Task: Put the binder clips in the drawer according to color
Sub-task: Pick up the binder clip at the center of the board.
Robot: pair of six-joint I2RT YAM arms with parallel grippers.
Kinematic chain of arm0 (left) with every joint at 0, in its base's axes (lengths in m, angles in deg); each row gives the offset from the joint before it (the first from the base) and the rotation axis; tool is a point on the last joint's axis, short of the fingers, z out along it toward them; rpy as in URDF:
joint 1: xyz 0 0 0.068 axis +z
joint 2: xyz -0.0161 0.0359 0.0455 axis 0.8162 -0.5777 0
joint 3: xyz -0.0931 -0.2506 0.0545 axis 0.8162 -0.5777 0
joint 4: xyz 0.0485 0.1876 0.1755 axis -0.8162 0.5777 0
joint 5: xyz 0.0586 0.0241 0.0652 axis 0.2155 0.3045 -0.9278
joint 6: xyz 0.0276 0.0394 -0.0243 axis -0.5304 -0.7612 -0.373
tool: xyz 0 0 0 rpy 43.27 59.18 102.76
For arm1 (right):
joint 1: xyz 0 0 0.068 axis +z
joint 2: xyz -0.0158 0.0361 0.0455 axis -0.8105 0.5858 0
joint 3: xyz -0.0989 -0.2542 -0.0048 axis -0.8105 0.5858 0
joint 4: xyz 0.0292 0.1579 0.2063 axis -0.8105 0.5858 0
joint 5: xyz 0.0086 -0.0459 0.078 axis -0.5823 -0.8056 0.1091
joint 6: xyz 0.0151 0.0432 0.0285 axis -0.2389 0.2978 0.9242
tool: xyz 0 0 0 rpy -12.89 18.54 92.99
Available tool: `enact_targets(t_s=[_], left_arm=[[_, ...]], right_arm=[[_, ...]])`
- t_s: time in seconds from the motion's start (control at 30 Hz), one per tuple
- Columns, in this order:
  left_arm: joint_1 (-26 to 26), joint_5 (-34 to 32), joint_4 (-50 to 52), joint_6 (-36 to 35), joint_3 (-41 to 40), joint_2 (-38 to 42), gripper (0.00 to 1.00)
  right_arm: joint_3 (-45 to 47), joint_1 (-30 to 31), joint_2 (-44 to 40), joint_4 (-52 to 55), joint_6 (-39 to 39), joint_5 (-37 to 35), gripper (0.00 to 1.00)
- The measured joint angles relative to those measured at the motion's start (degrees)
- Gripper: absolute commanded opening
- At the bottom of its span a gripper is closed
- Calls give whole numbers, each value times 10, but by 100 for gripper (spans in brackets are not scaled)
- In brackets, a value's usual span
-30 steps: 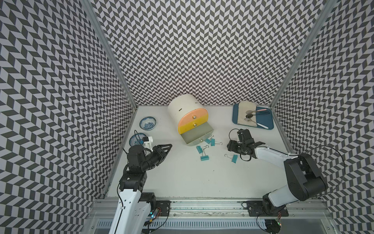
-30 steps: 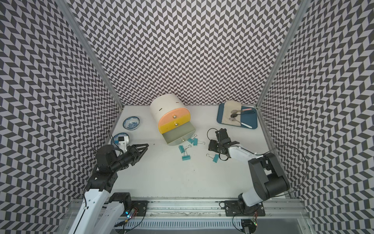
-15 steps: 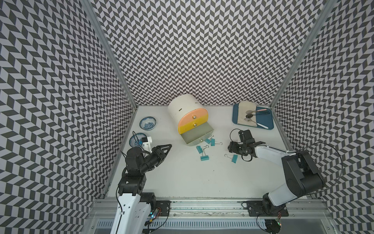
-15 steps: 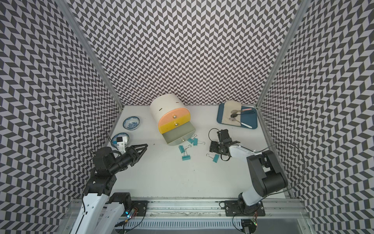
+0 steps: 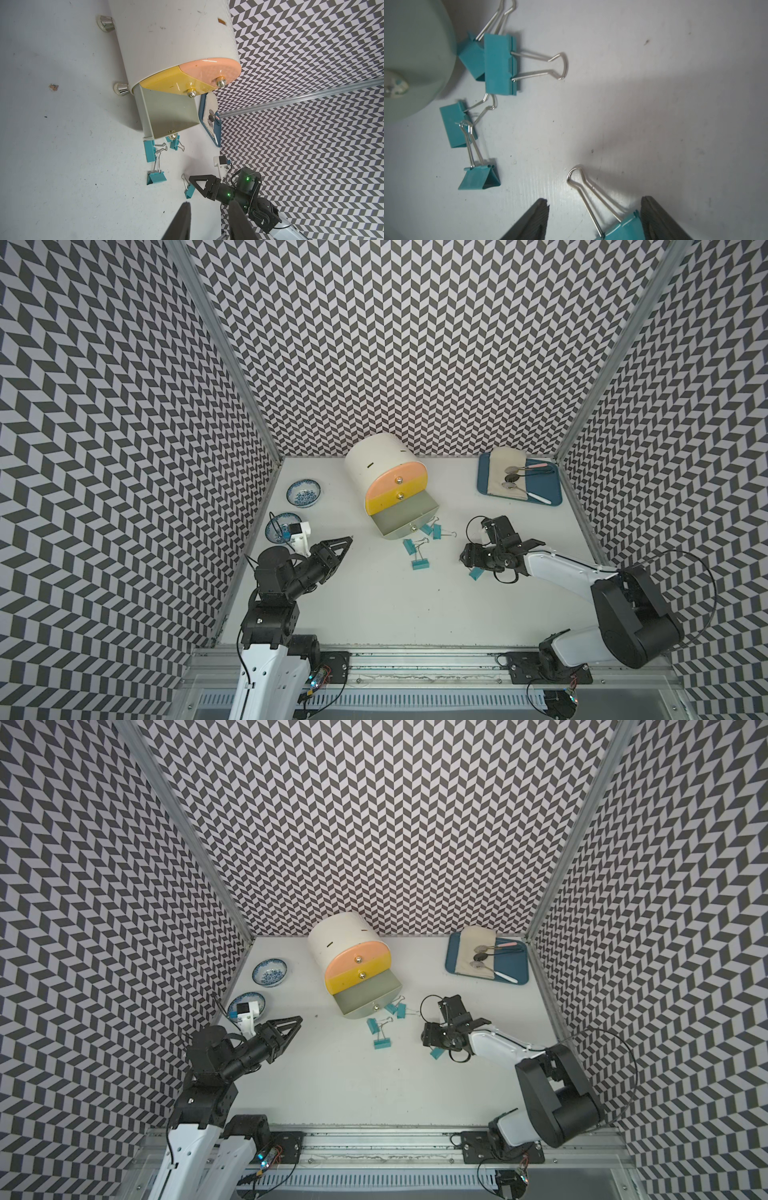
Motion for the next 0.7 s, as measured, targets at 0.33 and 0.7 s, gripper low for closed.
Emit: enact_targets(t_s=[0.33,0.7], left_arm=[[0,1,-1,9,-5,23,35],[0,4,2,14,-5,30,35]], right_arm=[[16,78,-18,28,21,-38,78],[15,124,-27,68,9,-78,81]])
